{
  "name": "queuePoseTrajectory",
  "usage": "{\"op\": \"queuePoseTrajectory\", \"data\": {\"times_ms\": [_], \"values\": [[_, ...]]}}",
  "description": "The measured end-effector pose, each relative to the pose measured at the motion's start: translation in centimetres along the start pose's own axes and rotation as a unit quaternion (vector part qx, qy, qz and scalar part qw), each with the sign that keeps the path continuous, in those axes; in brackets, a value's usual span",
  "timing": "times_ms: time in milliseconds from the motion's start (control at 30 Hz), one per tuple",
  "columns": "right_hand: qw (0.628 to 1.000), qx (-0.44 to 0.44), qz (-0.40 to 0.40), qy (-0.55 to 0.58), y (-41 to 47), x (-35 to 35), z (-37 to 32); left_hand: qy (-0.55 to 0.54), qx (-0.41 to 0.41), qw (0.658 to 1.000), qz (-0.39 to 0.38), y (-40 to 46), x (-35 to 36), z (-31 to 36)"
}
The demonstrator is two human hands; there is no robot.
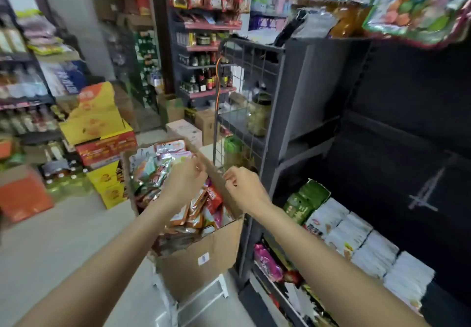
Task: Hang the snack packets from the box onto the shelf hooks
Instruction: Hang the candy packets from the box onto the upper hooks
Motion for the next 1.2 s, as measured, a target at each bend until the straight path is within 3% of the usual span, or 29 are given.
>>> {"op": "queuePoseTrajectory", "data": {"times_ms": [167,300,400,567,667,767,867,933,1000,1133,1200], "values": [[0.992,0.017,-0.127,0.008,6.5,9.4,1.0,0.098,-0.073,0.985,-0.12,1.5,2.2,-9.9],[0.969,0.029,-0.245,0.018,9.7,14.6,1.5,0.225,-0.116,0.944,-0.212,1.9,5.0,-15.8],[0.95,0.09,-0.285,0.089,11.3,17.9,2.3,0.319,-0.082,0.919,-0.219,2.2,6.4,-17.4],[0.923,0.193,-0.233,0.237,12.6,21.5,3.2,0.334,-0.095,0.908,-0.232,3.3,7.5,-18.0],[0.929,0.18,-0.192,0.26,13.5,21.9,3.1,0.342,-0.108,0.91,-0.209,3.9,7.2,-17.9],[0.926,0.164,-0.197,0.278,14.1,22.6,2.5,0.343,-0.133,0.9,-0.235,4.0,7.2,-18.4],[0.858,0.235,-0.183,0.419,13.9,22.8,2.2,0.356,-0.124,0.893,-0.246,3.9,7.1,-18.4],[0.8,0.254,-0.187,0.511,13.8,22.1,1.9,0.349,-0.092,0.911,-0.198,4.0,6.1,-17.8],[0.779,0.248,-0.191,0.543,13.4,20.2,1.8,0.323,-0.045,0.934,-0.146,4.0,4.9,-16.8],[0.795,0.199,-0.186,0.542,11.7,14.9,1.0,0.228,-0.002,0.967,-0.111,3.3,2.4,-13.7],[0.86,0.163,-0.178,0.449,10.5,11.3,0.0,0.184,0.002,0.979,-0.093,3.2,0.5,-12.0]]}}
Point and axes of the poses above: each hand's wrist, its own y-axis towards the middle knuckle, its own x-axis out of the palm, z = x × y, the point moved 5 cm from there along y, towards the middle knuckle, and after that the axes turned 9 degrees about -z, right-handed, at the moved point
